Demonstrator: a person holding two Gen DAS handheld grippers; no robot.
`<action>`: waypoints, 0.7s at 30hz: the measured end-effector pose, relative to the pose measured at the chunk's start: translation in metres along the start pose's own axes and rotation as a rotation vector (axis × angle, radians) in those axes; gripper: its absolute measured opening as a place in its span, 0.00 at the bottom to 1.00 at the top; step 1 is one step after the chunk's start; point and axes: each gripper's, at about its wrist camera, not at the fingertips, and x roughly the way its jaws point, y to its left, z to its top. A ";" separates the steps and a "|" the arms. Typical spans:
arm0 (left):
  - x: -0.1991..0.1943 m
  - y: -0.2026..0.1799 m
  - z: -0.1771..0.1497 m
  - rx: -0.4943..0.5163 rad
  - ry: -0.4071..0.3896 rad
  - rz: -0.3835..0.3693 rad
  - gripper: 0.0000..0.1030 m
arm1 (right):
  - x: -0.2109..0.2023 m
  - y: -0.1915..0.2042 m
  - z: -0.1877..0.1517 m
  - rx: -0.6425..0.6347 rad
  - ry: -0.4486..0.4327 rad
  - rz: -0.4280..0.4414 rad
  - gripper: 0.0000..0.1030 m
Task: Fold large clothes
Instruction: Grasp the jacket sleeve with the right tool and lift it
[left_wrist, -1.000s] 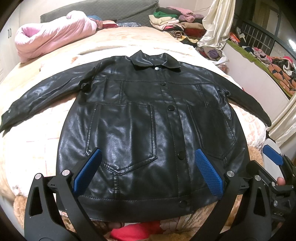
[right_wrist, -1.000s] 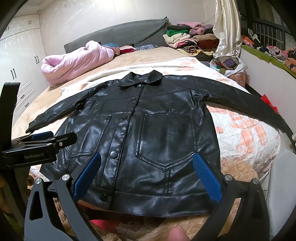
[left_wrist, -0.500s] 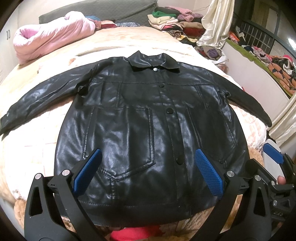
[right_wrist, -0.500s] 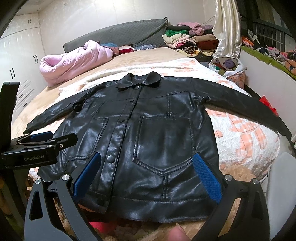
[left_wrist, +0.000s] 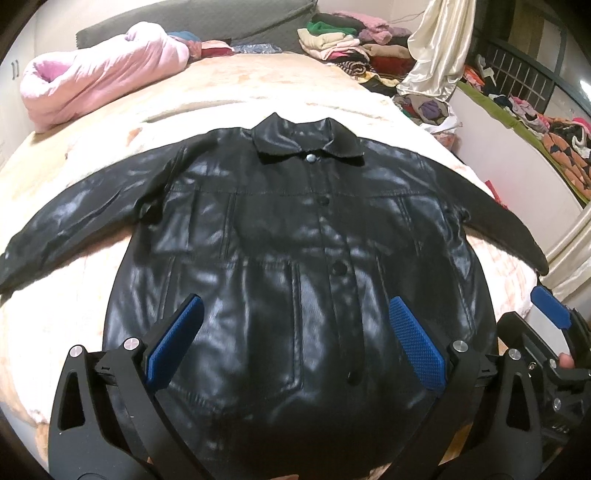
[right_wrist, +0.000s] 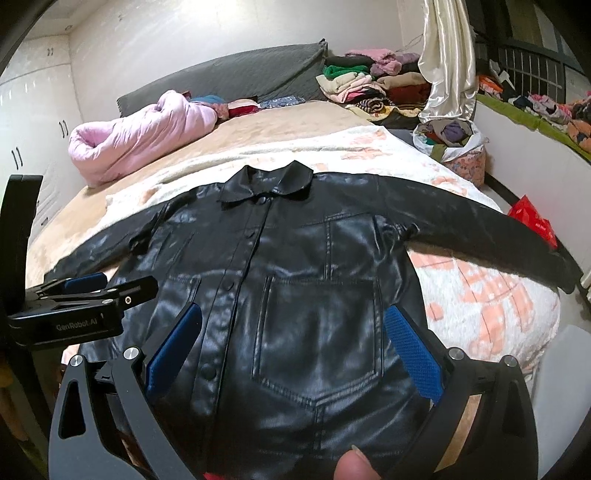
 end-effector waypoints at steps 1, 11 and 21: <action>0.002 -0.001 0.004 0.002 -0.002 -0.003 0.91 | 0.002 -0.003 0.004 0.005 -0.003 0.000 0.96; 0.023 -0.012 0.040 -0.004 0.005 -0.011 0.91 | 0.024 -0.024 0.032 0.052 0.000 -0.029 0.96; 0.059 -0.030 0.065 0.012 0.041 -0.027 0.91 | 0.053 -0.058 0.056 0.108 0.004 -0.124 0.96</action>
